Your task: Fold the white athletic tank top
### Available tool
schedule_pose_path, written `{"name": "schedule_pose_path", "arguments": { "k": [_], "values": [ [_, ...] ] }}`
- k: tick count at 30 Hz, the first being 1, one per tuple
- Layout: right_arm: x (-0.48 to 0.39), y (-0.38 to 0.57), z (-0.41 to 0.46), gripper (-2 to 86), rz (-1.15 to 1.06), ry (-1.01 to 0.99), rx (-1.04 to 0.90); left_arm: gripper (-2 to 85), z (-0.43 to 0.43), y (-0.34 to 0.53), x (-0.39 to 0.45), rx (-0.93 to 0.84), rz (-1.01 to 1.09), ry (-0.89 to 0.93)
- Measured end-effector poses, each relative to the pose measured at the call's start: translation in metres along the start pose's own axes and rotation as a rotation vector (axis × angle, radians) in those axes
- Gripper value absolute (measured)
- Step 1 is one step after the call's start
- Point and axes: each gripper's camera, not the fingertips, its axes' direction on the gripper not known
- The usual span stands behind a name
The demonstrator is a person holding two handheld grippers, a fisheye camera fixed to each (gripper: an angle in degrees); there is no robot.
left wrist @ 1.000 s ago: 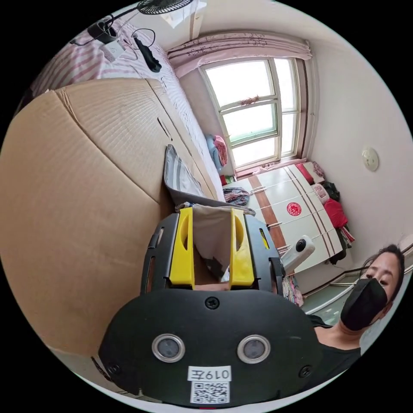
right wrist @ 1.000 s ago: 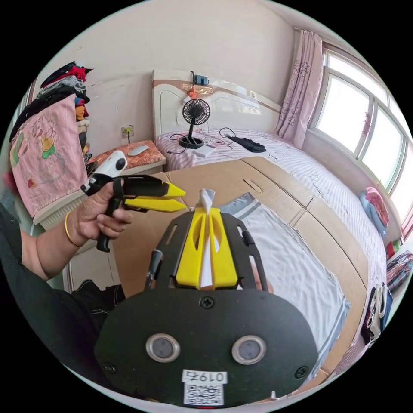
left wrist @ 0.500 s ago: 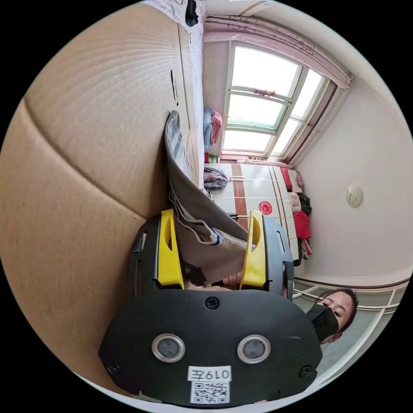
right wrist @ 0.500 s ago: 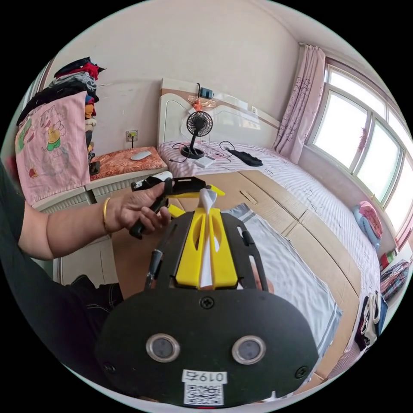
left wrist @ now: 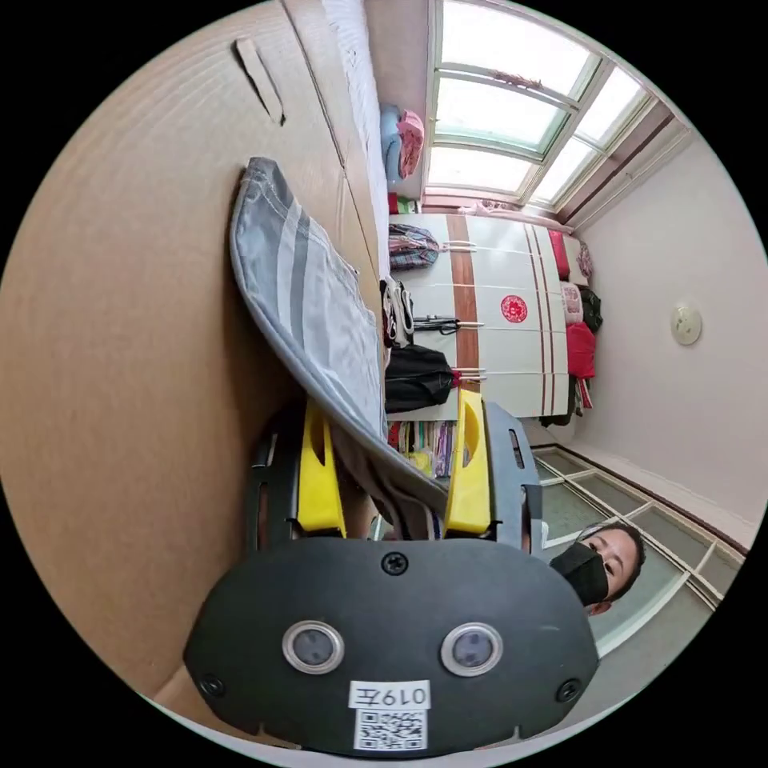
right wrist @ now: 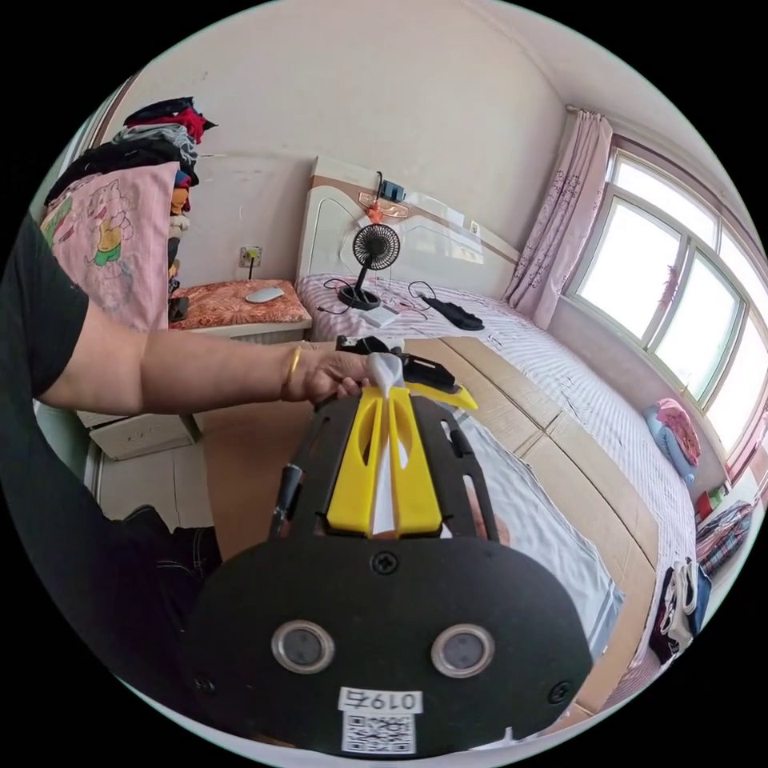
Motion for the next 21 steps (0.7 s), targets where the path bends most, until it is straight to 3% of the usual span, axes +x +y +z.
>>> {"name": "schedule_pose_path", "arguments": {
  "k": [7,14,18,21],
  "values": [
    [-0.007,0.02,0.02,-1.0,-0.004,0.027,-0.034,15.4,0.017,-0.092,-0.001,-0.085,0.045,-0.104],
    [-0.013,0.047,0.052,-1.0,0.037,-0.068,-0.06,11.2,0.024,-0.141,0.031,-0.265,0.082,-0.393],
    [-0.029,0.058,0.075,-1.0,0.028,-0.123,-0.076,9.5,0.007,-0.167,0.061,-0.201,0.127,-0.449],
    [-0.043,0.066,0.098,-1.0,0.022,-0.155,-0.107,10.1,0.018,-0.201,0.104,-0.092,0.276,-0.54]
  ]
}}
